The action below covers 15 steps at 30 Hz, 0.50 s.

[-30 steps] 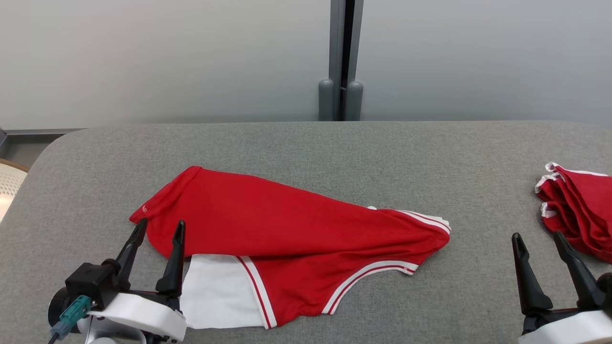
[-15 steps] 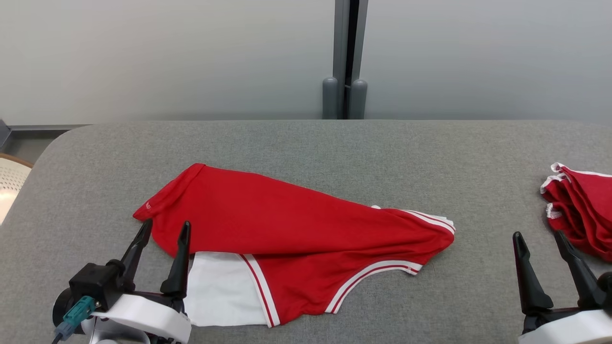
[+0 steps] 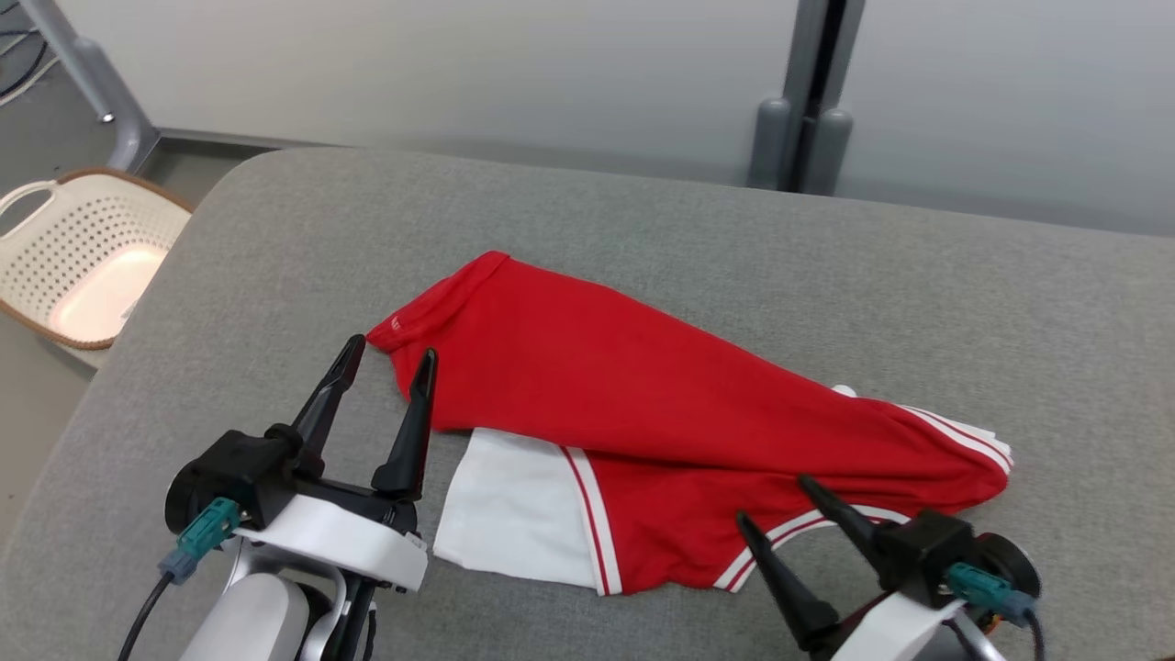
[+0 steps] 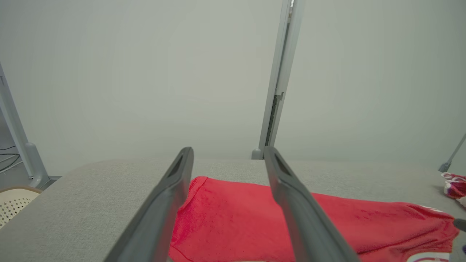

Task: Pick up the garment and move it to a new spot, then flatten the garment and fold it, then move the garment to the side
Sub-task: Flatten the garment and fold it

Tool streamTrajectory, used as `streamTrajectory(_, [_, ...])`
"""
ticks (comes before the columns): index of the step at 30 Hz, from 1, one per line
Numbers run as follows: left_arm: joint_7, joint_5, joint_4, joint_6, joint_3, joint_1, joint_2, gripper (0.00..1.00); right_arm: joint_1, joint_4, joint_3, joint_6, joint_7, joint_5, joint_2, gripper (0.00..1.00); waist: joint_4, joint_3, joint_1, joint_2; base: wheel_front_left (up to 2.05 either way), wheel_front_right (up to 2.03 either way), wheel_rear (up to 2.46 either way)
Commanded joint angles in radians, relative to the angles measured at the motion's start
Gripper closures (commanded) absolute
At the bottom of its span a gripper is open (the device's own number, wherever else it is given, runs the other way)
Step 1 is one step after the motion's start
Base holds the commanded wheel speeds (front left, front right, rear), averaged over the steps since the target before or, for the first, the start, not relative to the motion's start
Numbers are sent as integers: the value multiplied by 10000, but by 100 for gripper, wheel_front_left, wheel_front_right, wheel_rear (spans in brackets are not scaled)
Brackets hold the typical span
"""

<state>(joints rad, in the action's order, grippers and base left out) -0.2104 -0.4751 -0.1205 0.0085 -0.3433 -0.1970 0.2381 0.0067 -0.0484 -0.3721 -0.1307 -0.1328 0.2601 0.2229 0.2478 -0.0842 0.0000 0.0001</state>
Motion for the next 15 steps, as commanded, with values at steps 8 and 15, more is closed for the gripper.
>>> streamTrajectory(8, [-338,95,-164,-225,-125,-491,-319,0,-1369,1830,-2743,3,-145,604,661,0,1353,-1045,0,-1,0,0,0])
streamTrajectory(15, [-467,194,-287,-335,-111,-647,-512,0,-2228,3241,-3733,3,-316,872,843,0,1448,-1320,0,-1,0,0,0])
